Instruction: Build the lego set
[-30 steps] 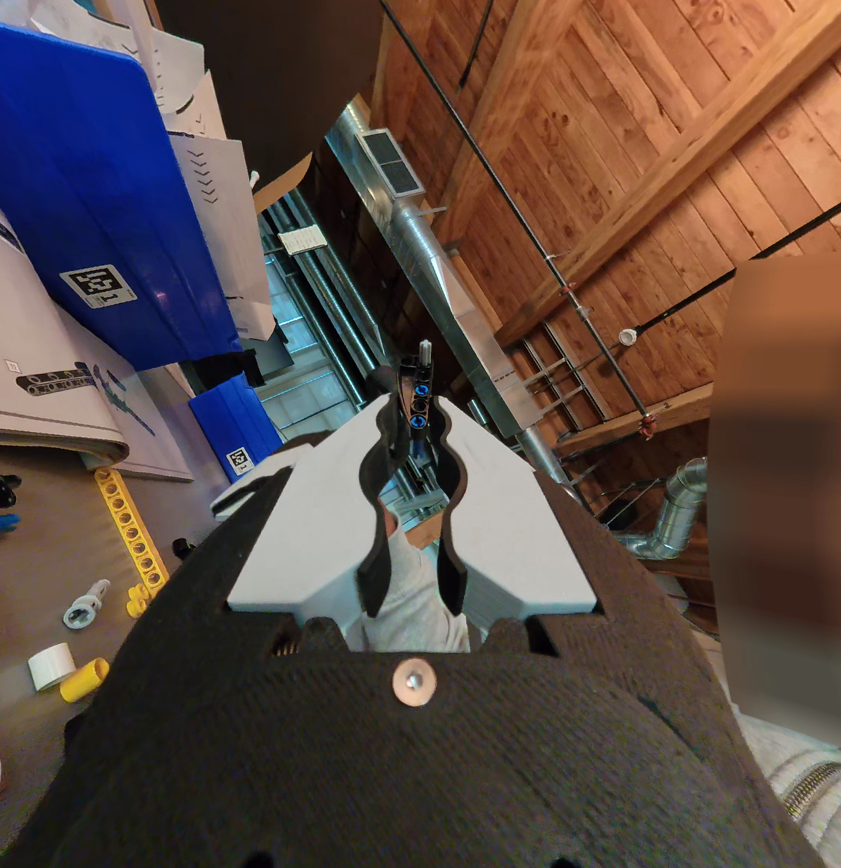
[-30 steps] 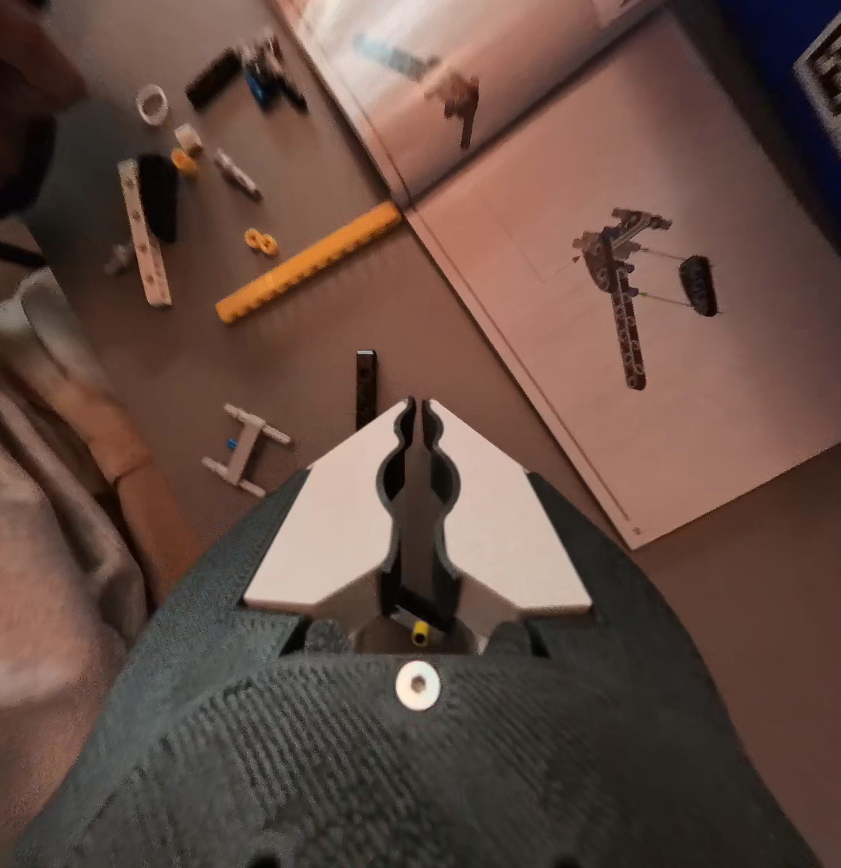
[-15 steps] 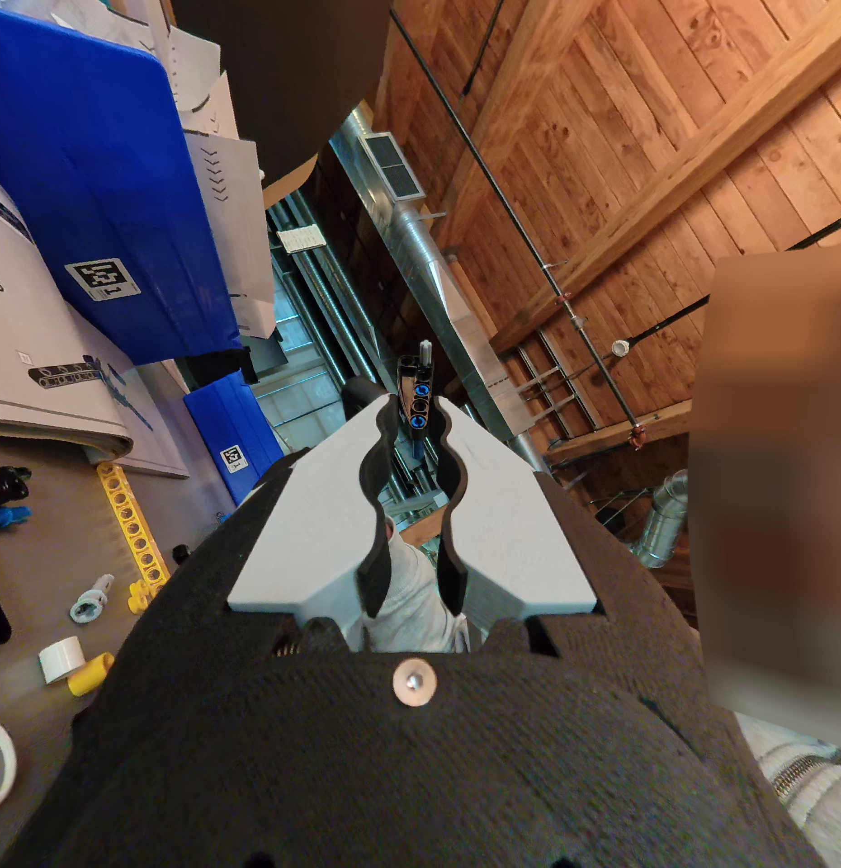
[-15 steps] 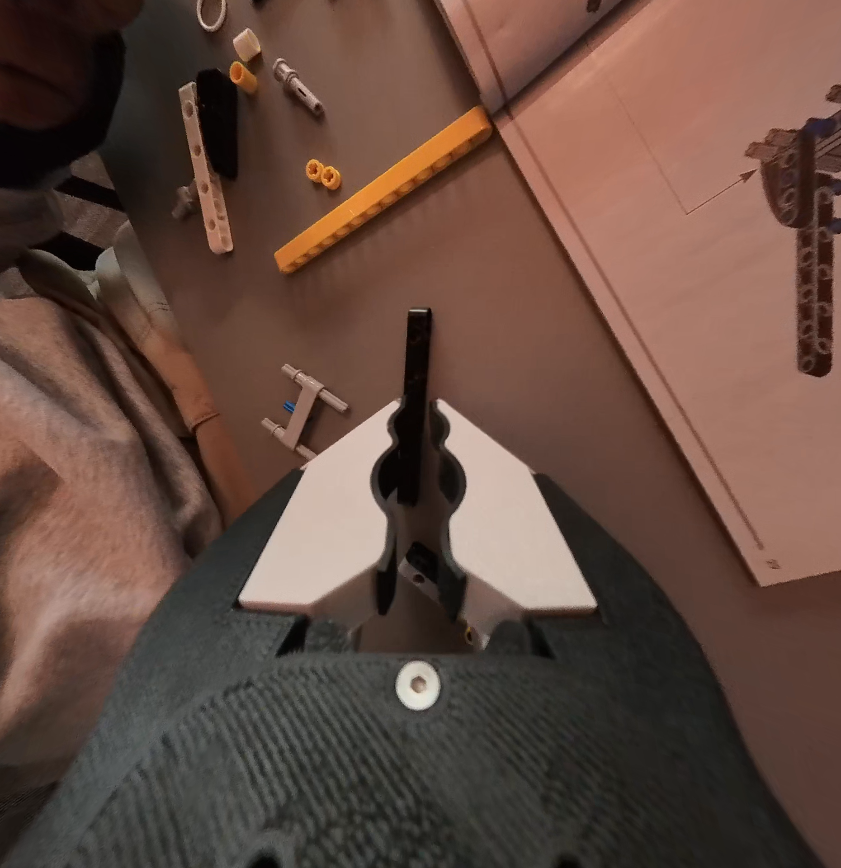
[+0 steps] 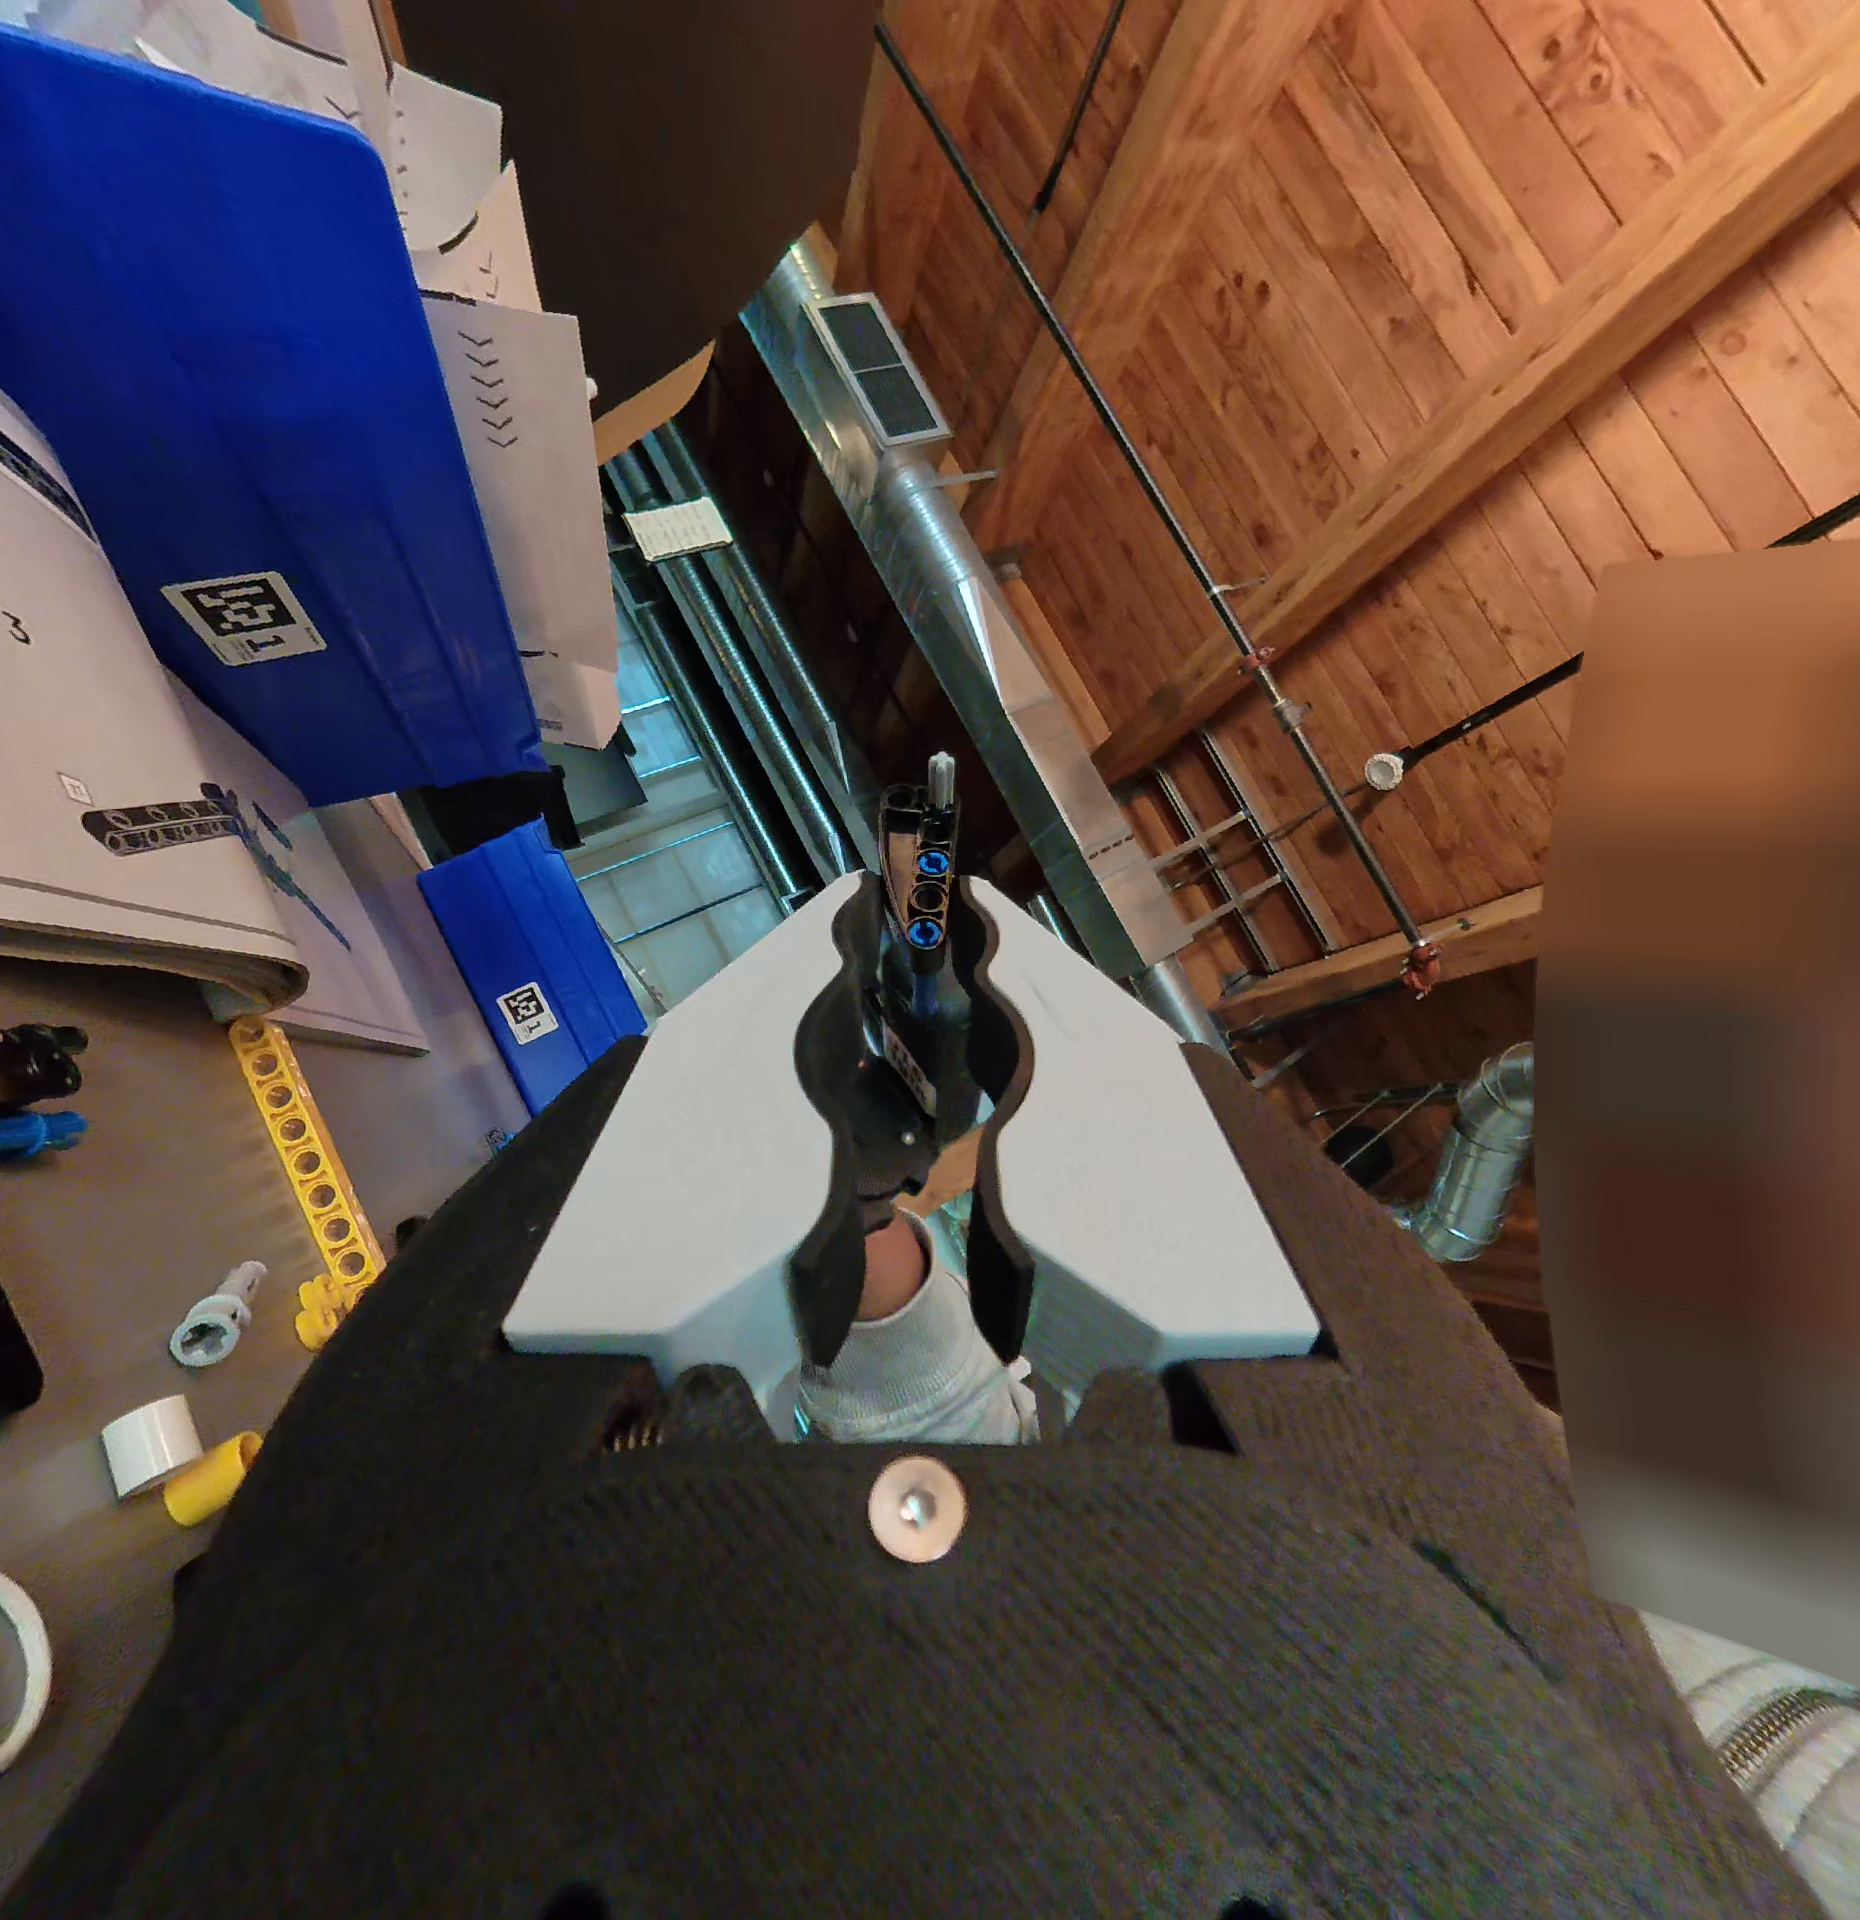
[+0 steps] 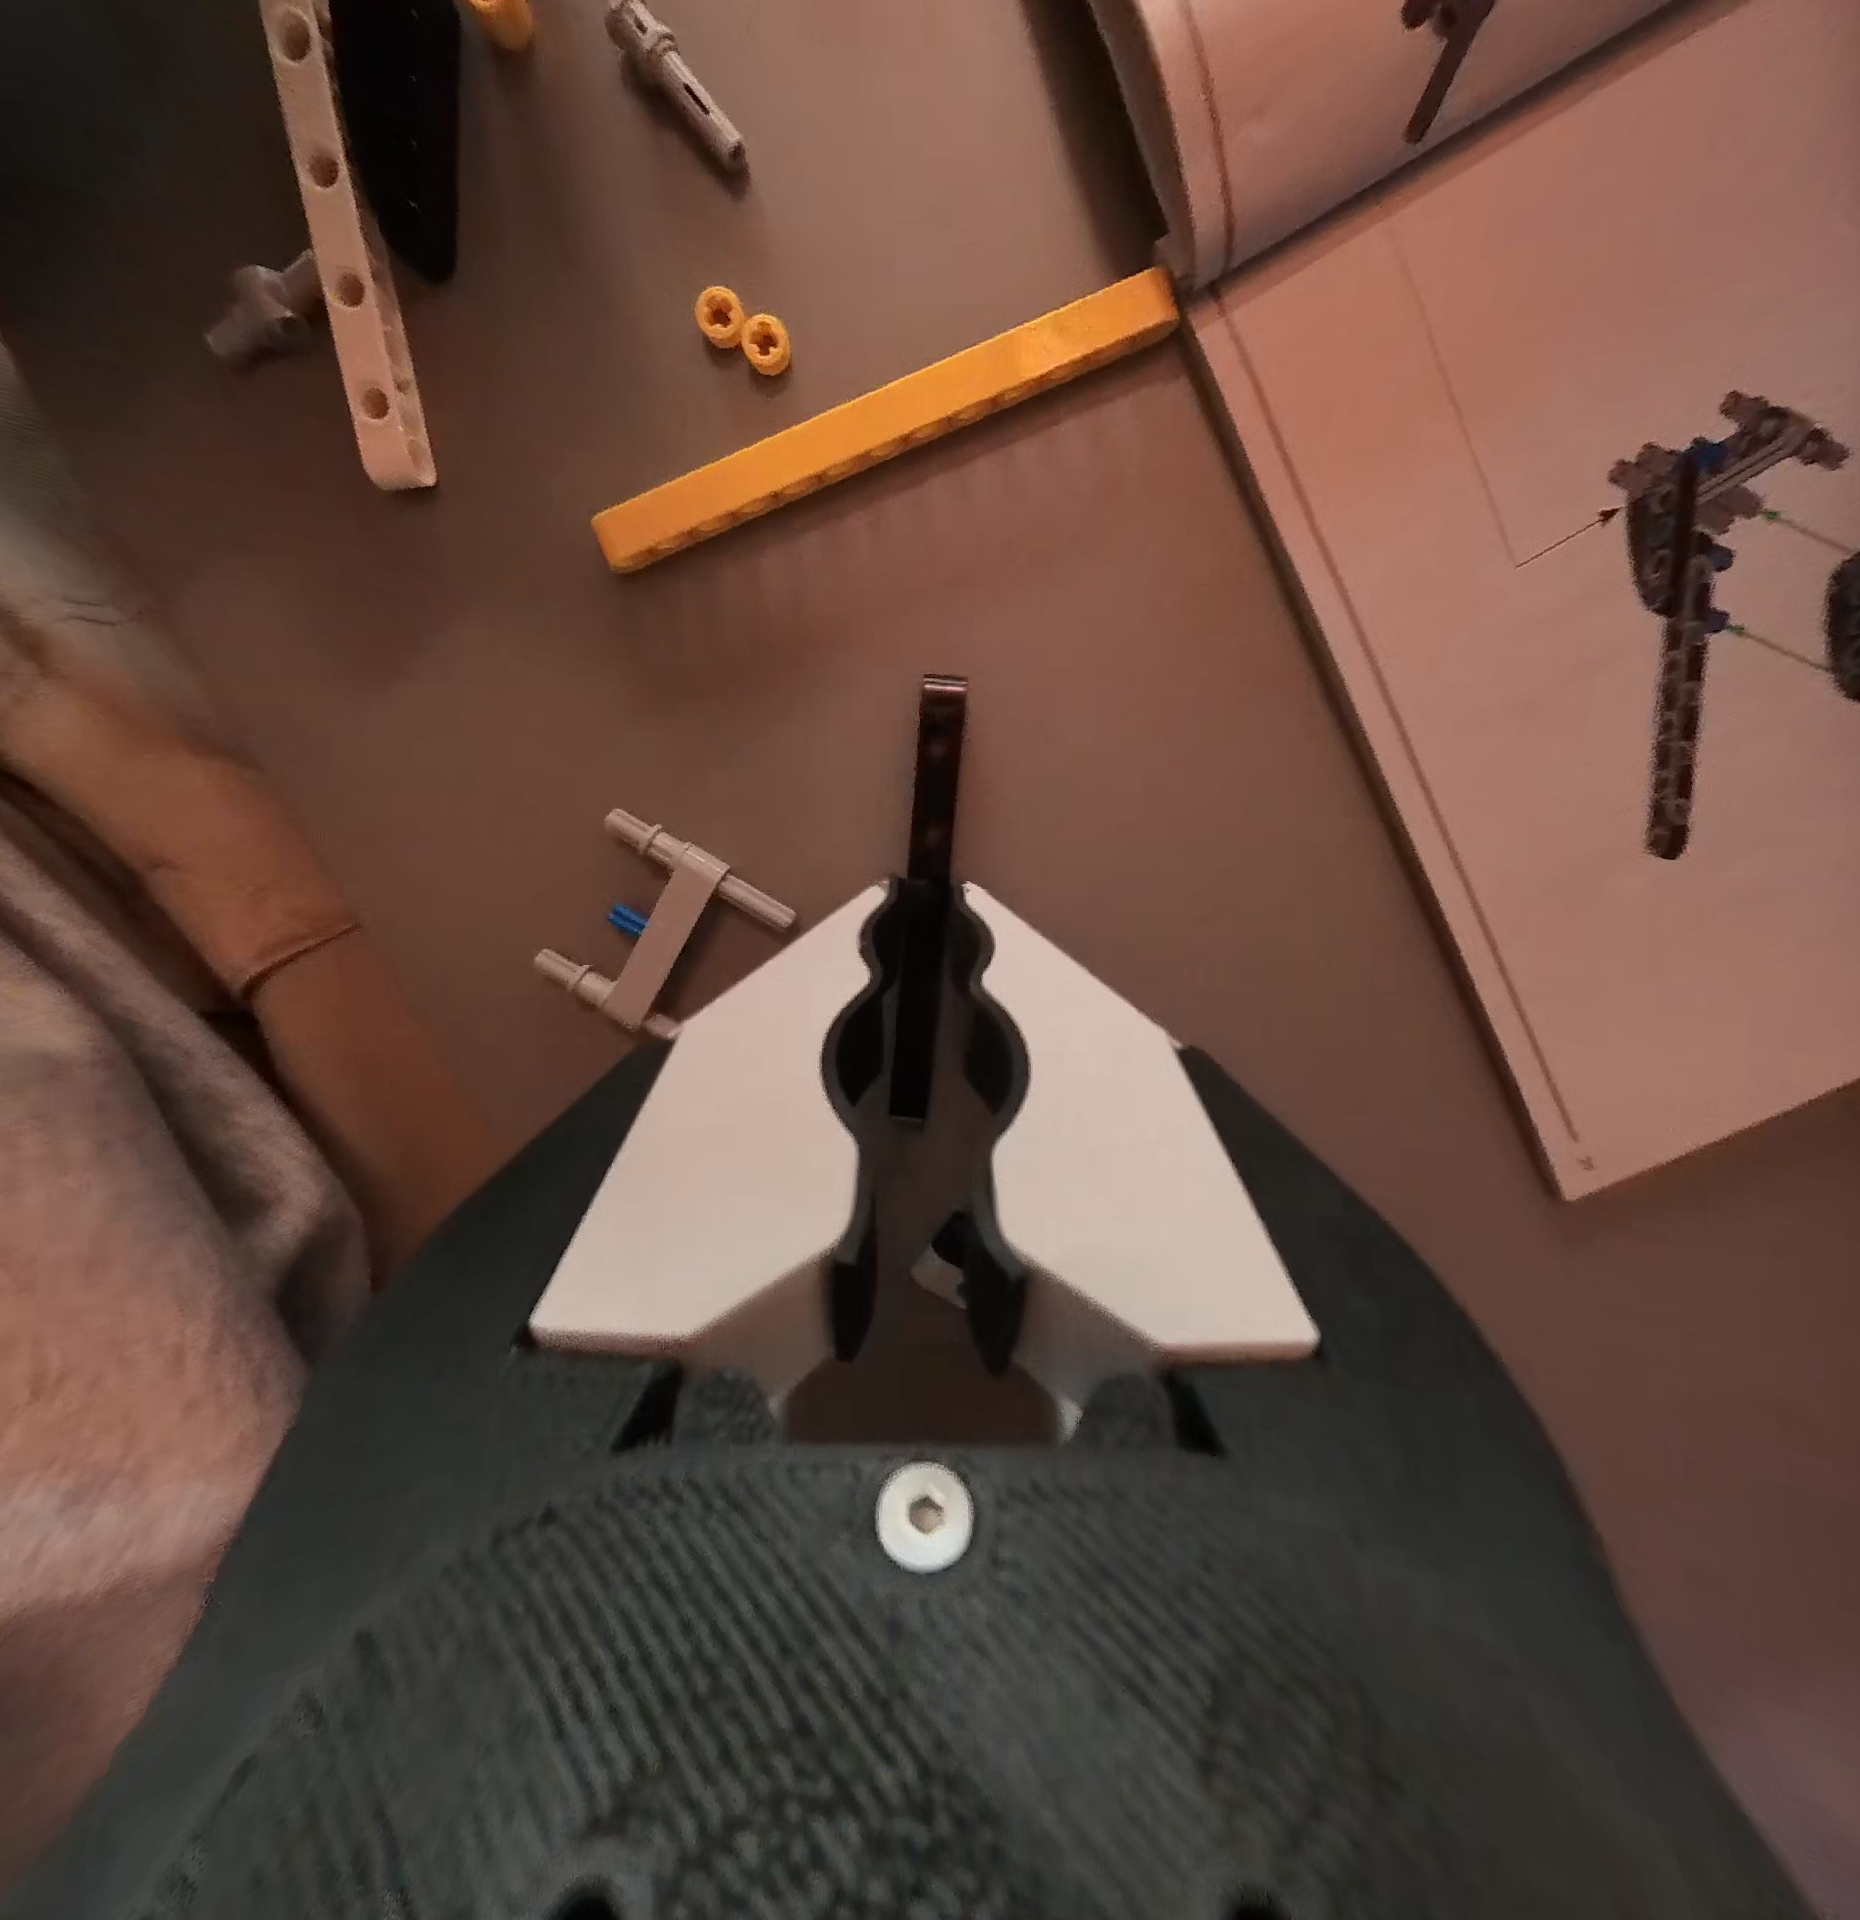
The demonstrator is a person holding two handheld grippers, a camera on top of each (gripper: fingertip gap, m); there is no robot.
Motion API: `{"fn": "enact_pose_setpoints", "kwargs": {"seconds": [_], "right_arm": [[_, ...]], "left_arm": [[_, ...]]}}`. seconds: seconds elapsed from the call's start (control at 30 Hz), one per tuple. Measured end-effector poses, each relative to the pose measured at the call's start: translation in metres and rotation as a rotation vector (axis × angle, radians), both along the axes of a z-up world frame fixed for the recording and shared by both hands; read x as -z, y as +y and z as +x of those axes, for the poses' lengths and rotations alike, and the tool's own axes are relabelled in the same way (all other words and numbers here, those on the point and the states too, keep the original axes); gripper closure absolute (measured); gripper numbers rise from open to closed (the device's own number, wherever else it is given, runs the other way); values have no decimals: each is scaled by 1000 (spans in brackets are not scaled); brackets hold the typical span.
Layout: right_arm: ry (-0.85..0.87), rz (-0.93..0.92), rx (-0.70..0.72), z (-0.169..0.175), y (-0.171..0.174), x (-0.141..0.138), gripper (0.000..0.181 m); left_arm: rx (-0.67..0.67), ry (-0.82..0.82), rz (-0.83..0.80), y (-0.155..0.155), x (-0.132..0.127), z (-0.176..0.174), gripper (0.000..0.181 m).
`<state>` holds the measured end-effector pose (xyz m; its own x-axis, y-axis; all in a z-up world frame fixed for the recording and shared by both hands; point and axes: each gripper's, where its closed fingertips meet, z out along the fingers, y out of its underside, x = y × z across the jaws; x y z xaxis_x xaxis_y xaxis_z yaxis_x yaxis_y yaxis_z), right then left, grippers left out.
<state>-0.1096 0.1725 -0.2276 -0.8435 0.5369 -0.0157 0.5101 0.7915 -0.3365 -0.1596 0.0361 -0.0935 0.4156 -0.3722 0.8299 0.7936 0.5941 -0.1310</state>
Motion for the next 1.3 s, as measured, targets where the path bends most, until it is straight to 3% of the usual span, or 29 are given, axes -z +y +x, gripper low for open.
{"fn": "enact_pose_setpoints", "kwargs": {"seconds": [0.23, 0.37, 0.57, 0.73, 0.87, 1.0, 1.13, 1.3], "right_arm": [[381, 290, -38, -30, 24, -12, 181], [440, 387, -100, -26, 25, -5, 181], [441, 182, -4, -31, 13, -26, 175], [501, -247, 36, -32, -40, -83, 163], [652, -405, 10, -33, -71, -122, 157], [794, -472, -44, -26, -104, -138, 140], [973, -407, -104, -24, -119, -146, 122], [1041, -301, -191, -24, -126, -141, 120]], "left_arm": [[-1, -2, -6, 1, 1, 0, 171], [-1, -5, -4, 1, 1, 0, 171], [9, -5, -24, 4, 3, 1, 171], [64, -14, 5, 11, 2, 5, 171], [128, -2, 46, 17, -3, 13, 172], [177, -30, 142, 16, -7, 15, 171], [182, -7, 151, 16, -11, 18, 171], [215, 42, 153, 19, -19, 26, 171]]}}
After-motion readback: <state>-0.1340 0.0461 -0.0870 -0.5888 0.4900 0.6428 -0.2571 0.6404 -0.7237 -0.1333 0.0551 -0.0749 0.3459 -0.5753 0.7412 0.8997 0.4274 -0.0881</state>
